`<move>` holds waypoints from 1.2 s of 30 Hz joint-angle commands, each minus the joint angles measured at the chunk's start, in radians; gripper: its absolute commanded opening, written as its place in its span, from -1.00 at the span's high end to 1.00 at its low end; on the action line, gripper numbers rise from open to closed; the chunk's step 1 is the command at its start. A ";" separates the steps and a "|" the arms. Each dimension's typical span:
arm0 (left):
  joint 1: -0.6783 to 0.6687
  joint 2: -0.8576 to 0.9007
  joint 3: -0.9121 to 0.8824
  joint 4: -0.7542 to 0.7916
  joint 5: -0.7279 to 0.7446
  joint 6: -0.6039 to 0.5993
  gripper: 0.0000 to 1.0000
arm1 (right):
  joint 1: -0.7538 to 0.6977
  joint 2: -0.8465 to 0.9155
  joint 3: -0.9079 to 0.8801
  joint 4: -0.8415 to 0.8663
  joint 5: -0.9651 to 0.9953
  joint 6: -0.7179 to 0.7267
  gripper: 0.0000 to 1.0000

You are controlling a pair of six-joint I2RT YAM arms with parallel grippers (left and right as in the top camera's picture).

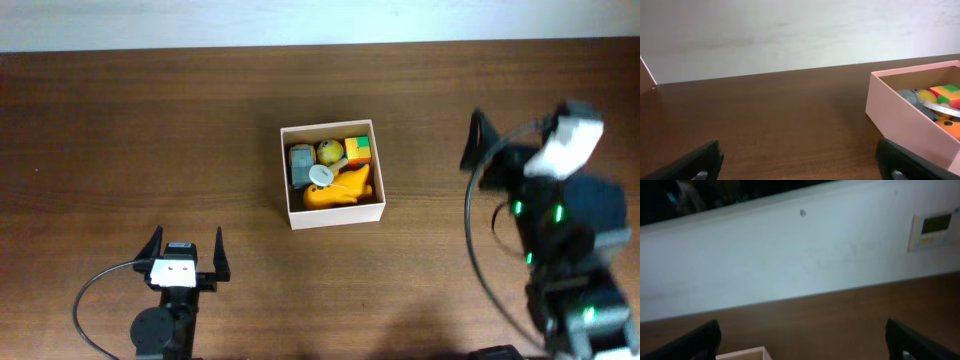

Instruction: Pack container

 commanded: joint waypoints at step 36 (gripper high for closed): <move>0.006 -0.008 -0.007 -0.001 -0.003 -0.002 -0.98 | -0.009 -0.775 -0.886 0.115 -0.202 -0.143 -0.97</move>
